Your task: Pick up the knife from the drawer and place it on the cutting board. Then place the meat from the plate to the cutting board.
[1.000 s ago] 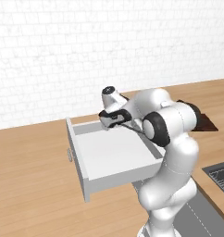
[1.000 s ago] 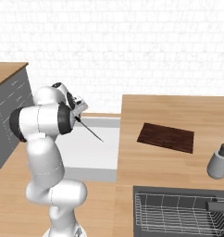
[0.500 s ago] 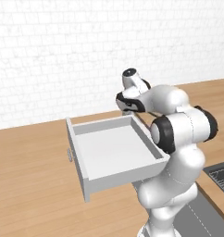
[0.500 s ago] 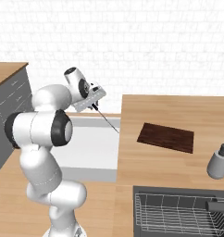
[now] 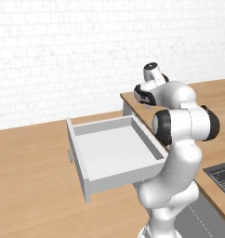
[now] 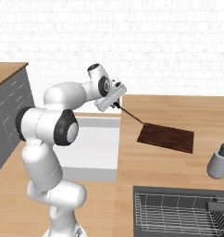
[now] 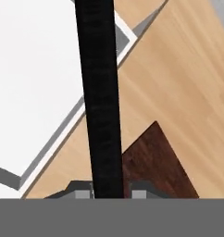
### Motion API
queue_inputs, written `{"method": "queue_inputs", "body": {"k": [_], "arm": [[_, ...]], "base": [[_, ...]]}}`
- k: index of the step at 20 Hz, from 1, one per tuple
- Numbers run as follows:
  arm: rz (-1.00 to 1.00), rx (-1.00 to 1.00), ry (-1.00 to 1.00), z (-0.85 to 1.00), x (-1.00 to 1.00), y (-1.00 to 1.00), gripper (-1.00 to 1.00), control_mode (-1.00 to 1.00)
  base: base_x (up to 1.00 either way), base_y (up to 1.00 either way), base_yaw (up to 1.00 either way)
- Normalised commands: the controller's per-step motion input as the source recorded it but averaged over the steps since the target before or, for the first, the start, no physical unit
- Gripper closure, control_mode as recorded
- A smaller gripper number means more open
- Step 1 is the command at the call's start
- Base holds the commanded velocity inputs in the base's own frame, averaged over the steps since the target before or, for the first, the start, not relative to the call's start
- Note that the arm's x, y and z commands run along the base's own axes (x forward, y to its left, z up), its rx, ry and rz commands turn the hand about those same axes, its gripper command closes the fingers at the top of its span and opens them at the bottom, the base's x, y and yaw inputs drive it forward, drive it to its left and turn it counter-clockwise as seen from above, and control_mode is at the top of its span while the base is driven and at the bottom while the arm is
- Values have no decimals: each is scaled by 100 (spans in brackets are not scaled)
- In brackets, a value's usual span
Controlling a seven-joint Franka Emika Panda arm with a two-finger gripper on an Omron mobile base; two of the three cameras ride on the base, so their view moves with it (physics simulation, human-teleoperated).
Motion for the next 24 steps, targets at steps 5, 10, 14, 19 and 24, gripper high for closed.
{"method": "queue_inputs", "body": {"k": [5, 10, 14, 19, 24], "arm": [[29, -16, 19, -30, -51, -100, 100, -100], [22, 0, 29, -50, -60, -100, 100, -100], [16, 6, 14, -20, -6, -61, 100, -100], [1, 8, 0, -25, 29, -37, 100, -100], [6, 5, 0, -41, 55, -36, 100, -100]], "base": [[0, 0, 0], [0, 0, 0], [0, 0, 0], [0, 0, 0], [0, 0, 0]]}}
